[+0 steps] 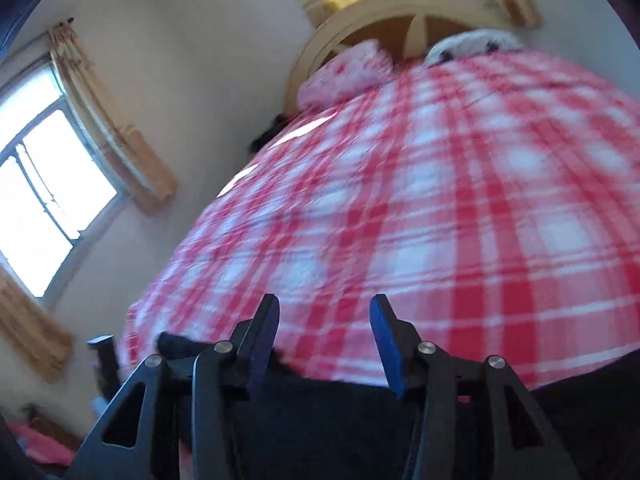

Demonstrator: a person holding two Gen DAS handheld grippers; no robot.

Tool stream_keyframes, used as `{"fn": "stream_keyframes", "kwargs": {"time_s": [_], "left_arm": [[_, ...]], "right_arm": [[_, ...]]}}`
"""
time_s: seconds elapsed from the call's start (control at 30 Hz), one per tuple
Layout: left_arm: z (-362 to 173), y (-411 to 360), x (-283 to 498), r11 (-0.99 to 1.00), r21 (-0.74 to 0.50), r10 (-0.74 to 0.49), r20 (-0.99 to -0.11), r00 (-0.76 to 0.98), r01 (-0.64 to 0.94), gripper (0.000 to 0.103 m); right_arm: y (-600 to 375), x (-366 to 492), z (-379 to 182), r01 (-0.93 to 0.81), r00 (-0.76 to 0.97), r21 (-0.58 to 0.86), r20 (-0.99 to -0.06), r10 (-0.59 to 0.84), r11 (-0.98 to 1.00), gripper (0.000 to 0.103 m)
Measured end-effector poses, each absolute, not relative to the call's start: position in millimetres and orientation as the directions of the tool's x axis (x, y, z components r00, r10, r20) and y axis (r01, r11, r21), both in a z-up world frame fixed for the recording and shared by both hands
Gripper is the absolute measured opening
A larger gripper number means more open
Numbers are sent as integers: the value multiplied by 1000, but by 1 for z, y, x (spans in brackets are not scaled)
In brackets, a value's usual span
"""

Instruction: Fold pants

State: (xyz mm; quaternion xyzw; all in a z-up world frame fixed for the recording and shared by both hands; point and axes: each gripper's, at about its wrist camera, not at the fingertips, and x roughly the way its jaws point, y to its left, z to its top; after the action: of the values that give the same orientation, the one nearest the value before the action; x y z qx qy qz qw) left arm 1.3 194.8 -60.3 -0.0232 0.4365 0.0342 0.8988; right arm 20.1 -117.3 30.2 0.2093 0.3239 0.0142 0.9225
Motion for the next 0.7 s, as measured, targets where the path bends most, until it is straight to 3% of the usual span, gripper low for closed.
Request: {"fn": "stream_keyframes", "kwargs": {"time_s": [0.13, 0.23, 0.4, 0.63, 0.67, 0.7], "left_arm": [[-61, 195, 1, 996, -15, 46, -788, 614, -93, 74], [-61, 195, 2, 995, -13, 48, -790, 611, -95, 74], [-62, 195, 2, 995, -13, 51, -794, 606, -101, 75], [-62, 194, 3, 995, -12, 51, -796, 603, -99, 77], [-62, 194, 4, 995, -12, 51, -797, 602, -99, 77], [-62, 194, 4, 995, -13, 50, -797, 602, -100, 77]], "right_arm": [[-204, -14, 41, 411, 715, 55, -638, -284, 910, 49], [-256, -28, 24, 519, 591, -104, -673, -444, 848, 49], [-305, -33, 0, 593, 460, -161, -736, -497, 789, 49], [-320, 4, -36, 533, 321, -328, -774, -545, 780, 49], [-321, 7, -36, 521, 321, -336, -775, -545, 785, 39], [-321, 8, -34, 514, 318, -326, -787, -529, 794, 12]]}}
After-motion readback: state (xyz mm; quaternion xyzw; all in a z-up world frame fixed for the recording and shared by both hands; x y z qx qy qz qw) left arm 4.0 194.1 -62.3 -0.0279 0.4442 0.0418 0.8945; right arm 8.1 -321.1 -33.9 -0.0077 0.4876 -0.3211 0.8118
